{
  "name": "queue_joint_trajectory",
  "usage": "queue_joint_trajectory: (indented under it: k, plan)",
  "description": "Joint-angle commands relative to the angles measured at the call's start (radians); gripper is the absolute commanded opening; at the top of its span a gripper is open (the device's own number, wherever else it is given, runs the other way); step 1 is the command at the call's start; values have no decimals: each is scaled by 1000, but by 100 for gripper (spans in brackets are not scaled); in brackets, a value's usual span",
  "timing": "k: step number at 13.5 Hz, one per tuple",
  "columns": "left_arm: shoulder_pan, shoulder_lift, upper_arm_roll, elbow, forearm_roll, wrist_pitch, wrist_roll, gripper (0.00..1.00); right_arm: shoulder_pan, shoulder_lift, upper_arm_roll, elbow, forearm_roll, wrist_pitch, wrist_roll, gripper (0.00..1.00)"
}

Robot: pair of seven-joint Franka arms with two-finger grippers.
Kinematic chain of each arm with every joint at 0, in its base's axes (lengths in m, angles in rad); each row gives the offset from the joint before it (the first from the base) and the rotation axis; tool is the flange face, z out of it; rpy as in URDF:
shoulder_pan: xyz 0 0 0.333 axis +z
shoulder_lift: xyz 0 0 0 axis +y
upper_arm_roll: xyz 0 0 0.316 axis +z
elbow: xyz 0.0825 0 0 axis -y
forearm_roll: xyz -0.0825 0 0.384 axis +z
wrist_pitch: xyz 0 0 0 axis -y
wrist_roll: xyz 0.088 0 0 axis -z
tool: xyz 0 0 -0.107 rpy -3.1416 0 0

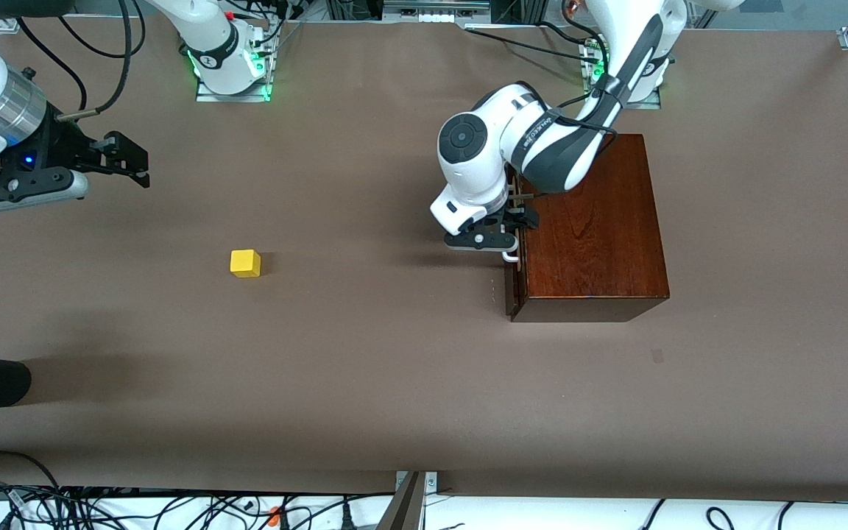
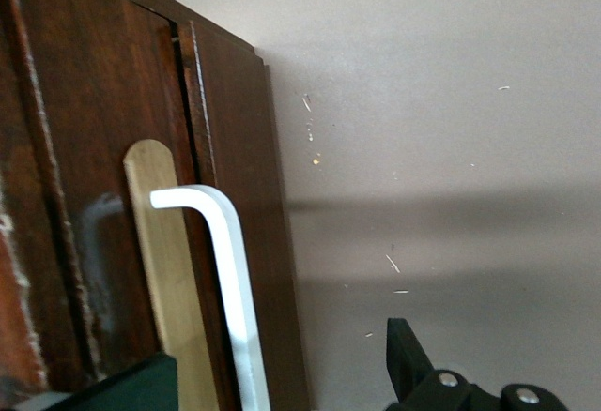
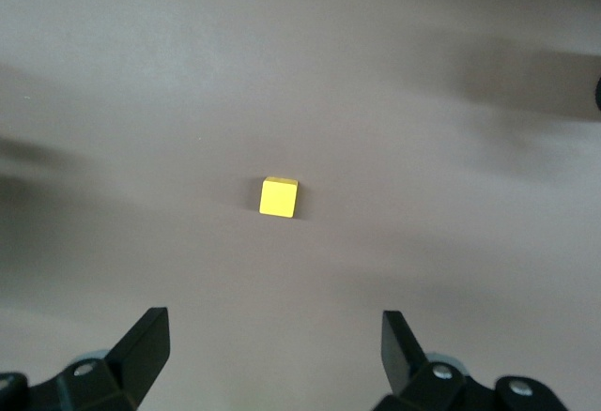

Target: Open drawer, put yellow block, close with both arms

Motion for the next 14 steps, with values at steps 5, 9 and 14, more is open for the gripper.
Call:
queue_joint_trajectory:
  k: [5, 9, 14]
  plan:
    - [-27, -21, 6, -32, 21, 9, -29, 100, -1, 15, -12, 30, 15, -15, -12, 100]
    - [-24, -3, 8, -36, 54, 4, -64, 100, -6, 20, -15, 28, 15, -5, -12, 100]
    - [-48, 17, 8, -32, 71, 7, -110, 100, -13, 72, -15, 24, 1, -14, -14, 100]
